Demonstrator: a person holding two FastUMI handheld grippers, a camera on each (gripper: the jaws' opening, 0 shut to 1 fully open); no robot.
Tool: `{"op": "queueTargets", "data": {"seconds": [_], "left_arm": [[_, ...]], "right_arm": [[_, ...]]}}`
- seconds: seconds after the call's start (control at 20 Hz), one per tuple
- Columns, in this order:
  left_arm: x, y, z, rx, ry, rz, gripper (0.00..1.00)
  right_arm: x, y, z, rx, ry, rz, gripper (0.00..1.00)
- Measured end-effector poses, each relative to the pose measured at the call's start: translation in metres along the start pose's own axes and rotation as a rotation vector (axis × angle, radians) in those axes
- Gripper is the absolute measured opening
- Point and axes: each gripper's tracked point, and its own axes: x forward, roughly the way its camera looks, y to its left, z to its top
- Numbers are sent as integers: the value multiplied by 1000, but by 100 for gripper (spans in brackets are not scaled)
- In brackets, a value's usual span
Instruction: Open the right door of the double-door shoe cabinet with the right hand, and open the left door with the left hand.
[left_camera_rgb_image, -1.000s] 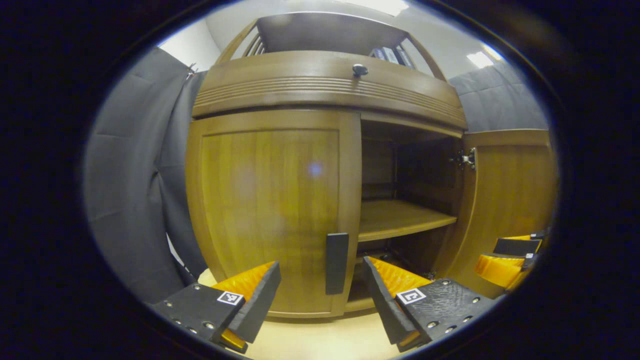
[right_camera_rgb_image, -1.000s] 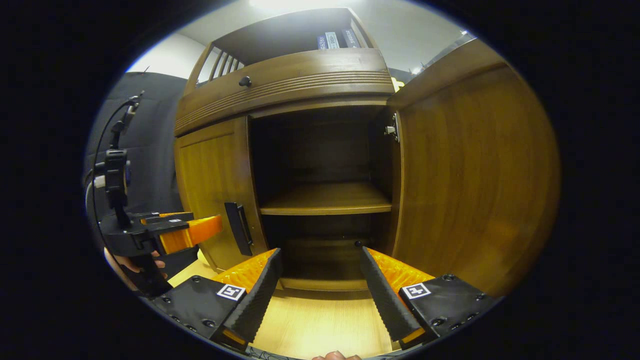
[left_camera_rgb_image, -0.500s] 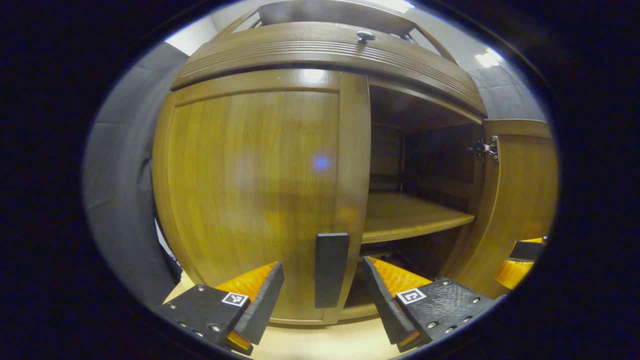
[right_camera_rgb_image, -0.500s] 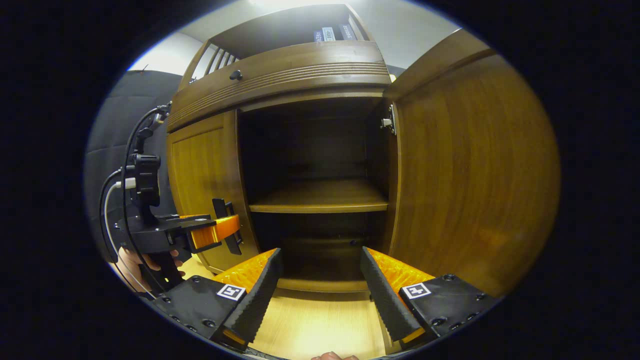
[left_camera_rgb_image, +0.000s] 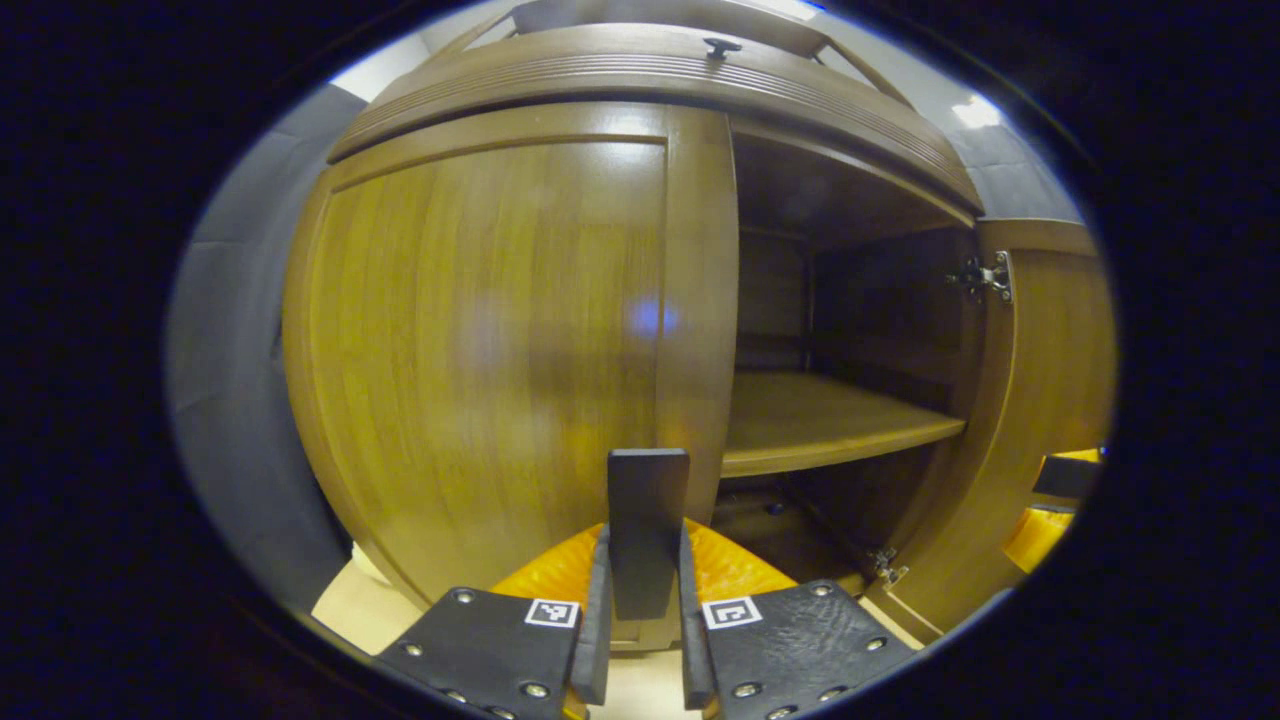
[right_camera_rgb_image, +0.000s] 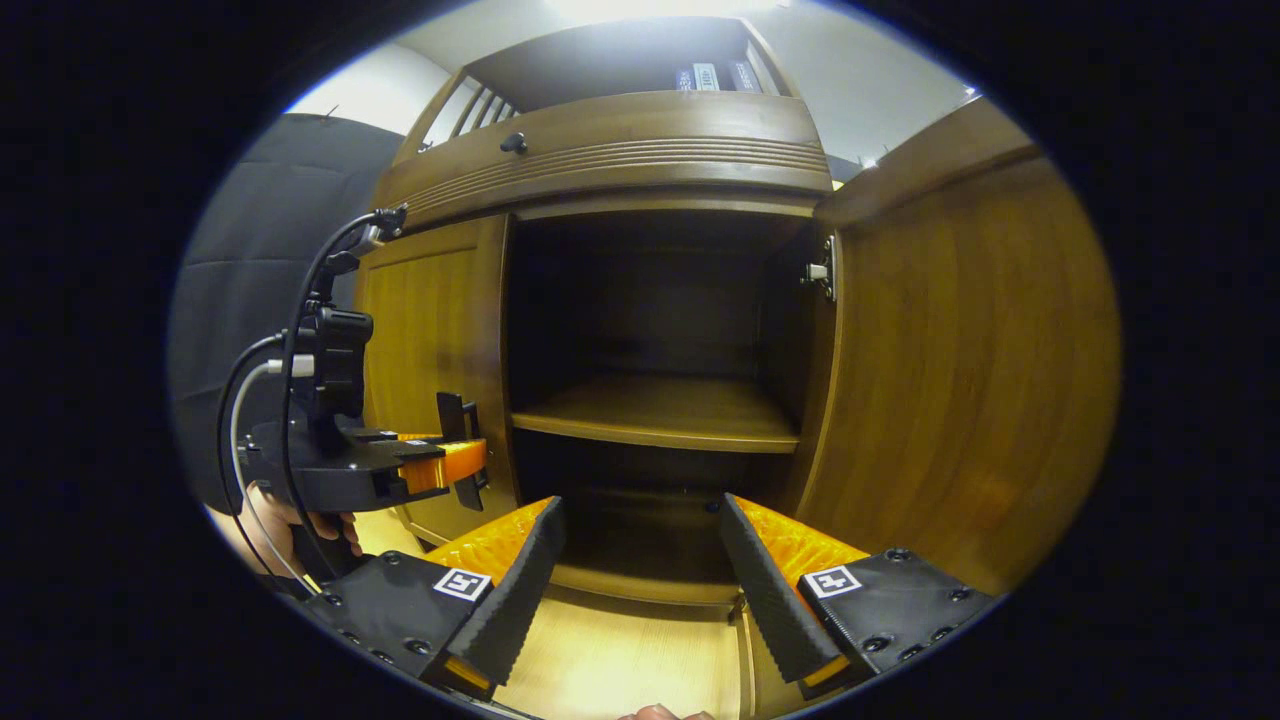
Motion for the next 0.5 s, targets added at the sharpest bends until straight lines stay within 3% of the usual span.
{"op": "queueTargets", "data": {"seconds": [0.15,0.2,0.3,0.35,0.5], "left_arm": [[1,1,0,17,-10,27,31],[0,-1,1,14,-13,38,25],[1,0,-1,-1,-15,44,25],[2,-1,0,-1,-7,42,18],[-1,-3,-1,0,8,32,11]], "right_arm": [[2,0,-4,1,10,12,93],[2,0,-4,5,14,13,98],[2,-2,-6,14,20,14,93],[2,-3,-7,19,22,13,93],[0,-3,-7,31,22,13,93]]}}
